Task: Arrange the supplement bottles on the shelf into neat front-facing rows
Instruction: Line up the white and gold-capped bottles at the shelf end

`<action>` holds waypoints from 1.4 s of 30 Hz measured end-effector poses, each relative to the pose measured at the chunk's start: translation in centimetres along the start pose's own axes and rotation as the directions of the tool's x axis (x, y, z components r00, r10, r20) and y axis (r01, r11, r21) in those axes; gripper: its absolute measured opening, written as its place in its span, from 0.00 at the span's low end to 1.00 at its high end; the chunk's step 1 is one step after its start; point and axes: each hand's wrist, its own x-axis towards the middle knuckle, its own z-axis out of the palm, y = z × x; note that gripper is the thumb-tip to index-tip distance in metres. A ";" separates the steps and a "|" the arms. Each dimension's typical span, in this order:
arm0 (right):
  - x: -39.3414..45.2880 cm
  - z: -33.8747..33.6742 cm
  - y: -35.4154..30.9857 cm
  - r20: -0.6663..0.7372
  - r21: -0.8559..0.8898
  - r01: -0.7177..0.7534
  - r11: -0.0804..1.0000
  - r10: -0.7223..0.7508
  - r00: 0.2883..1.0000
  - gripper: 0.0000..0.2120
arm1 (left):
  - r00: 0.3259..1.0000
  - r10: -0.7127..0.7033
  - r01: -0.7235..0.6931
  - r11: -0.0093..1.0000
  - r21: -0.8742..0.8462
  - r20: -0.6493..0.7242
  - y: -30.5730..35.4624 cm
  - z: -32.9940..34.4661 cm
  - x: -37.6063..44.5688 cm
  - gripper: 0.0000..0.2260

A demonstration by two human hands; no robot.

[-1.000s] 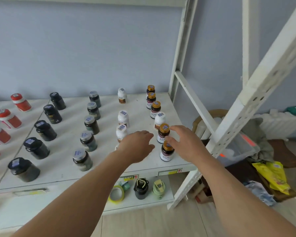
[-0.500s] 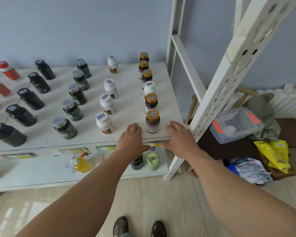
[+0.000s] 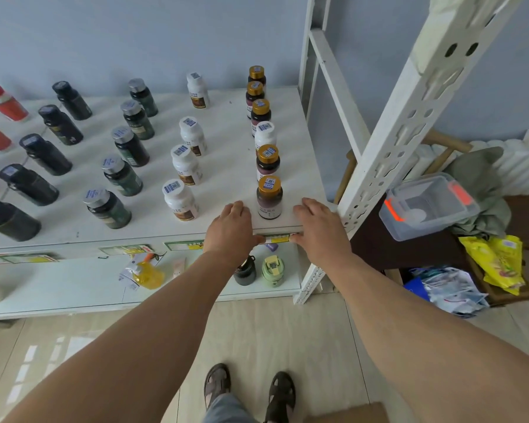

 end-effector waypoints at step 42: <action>5.0 -10.6 -7.3 0.075 0.533 -0.282 0.798 0.287 0.955 0.24 | 0.940 0.227 0.020 0.710 -0.704 0.256 -3.2 -6.8 2.2 0.26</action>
